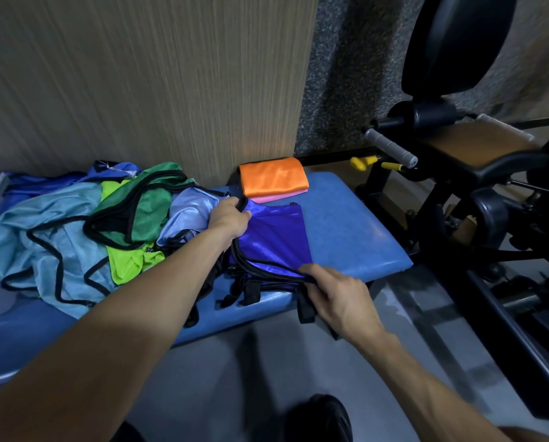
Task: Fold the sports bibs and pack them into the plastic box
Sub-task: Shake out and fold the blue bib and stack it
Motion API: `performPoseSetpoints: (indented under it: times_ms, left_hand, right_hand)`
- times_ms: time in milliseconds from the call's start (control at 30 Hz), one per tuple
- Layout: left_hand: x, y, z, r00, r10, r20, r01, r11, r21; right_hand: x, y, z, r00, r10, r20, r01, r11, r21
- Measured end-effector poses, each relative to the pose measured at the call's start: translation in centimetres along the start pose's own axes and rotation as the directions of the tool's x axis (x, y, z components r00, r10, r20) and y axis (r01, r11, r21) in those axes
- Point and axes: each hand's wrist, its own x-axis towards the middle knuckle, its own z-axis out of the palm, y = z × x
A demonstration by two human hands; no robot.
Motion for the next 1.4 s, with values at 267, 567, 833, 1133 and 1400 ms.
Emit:
performPoseSetpoints:
  times_ms: [267, 567, 833, 1133, 1400]
  left_hand:
    - [-4.7, 0.8, -2.0, 0.856, 0.516, 0.004, -0.488, 0.806, 0.335]
    - [-9.9, -3.7, -3.3, 0.59, 0.689, 0.421, -0.805, 0.542, 0.241]
    - [-12.3, -2.0, -1.5, 0.523, 0.654, 0.546, -0.851, 0.374, 0.368]
    - [-12.7, -2.9, -0.8, 0.549, 0.621, 0.56, -0.836, 0.42, 0.353]
    - [-11.9, -3.2, -0.5, 0.559, 0.616, 0.554, -0.828, 0.438, 0.35]
  right_hand:
    - [0.9, -0.4, -0.2, 0.985, -0.172, -0.03, 0.158, 0.95, -0.269]
    - [1.2, -1.0, -1.0, 0.995, -0.093, 0.043, 0.094, 0.995, -0.028]
    - [-2.8, -0.9, -1.3, 0.968, -0.198, 0.155, 0.239, 0.916, -0.323]
    - [-2.9, -1.5, 1.4, 0.973, -0.23, -0.028, 0.191, 0.868, -0.459]
    - [-0.3, -1.7, -0.6, 0.989, -0.148, 0.011, 0.147, 0.965, -0.215]
